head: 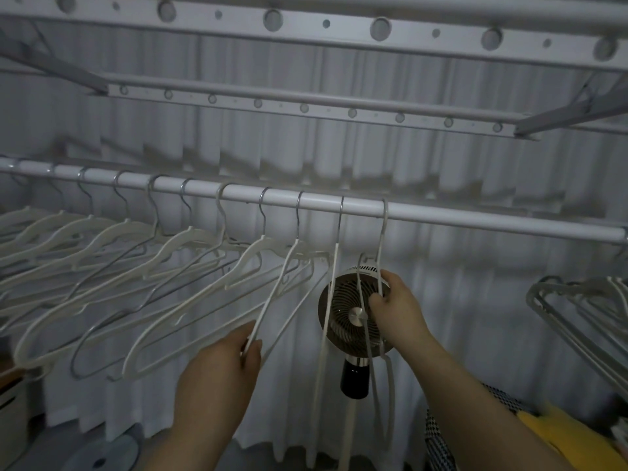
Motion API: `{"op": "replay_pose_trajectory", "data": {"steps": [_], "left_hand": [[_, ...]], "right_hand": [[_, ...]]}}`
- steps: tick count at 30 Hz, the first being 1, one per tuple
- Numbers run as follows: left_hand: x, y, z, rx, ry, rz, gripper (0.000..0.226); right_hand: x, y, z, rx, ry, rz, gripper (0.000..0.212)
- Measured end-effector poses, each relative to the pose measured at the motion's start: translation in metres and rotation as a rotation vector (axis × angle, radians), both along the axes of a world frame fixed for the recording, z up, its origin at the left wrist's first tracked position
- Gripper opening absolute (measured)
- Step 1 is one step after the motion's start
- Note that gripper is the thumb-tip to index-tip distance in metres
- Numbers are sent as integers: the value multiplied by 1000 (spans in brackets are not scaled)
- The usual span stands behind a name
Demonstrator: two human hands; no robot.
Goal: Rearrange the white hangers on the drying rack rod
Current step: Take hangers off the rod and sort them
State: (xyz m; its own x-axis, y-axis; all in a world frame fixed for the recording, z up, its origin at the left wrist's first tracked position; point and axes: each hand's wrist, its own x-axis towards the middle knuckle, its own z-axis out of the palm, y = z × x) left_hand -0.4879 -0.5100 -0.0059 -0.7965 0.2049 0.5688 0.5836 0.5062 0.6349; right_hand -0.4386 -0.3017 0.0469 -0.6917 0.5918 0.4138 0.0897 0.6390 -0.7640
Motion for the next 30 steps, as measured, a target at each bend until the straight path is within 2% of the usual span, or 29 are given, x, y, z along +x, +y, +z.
{"op": "replay_pose_trajectory", "data": {"steps": [8, 14, 21, 25, 30], "left_hand": [[6, 5, 1, 70, 22, -38, 18], [9, 12, 0, 63, 79, -40, 17], [14, 19, -1, 93, 90, -71, 21], [15, 22, 1, 38, 63, -40, 20], [25, 19, 11, 87, 219, 11, 32]], "right_hand": [[1, -2, 0, -23, 23, 8, 45], [5, 3, -1, -57, 24, 9, 44], [10, 8, -1, -47, 33, -6, 43], [13, 10, -1, -45, 47, -2, 42], [16, 16, -2, -47, 63, -11, 43]]}}
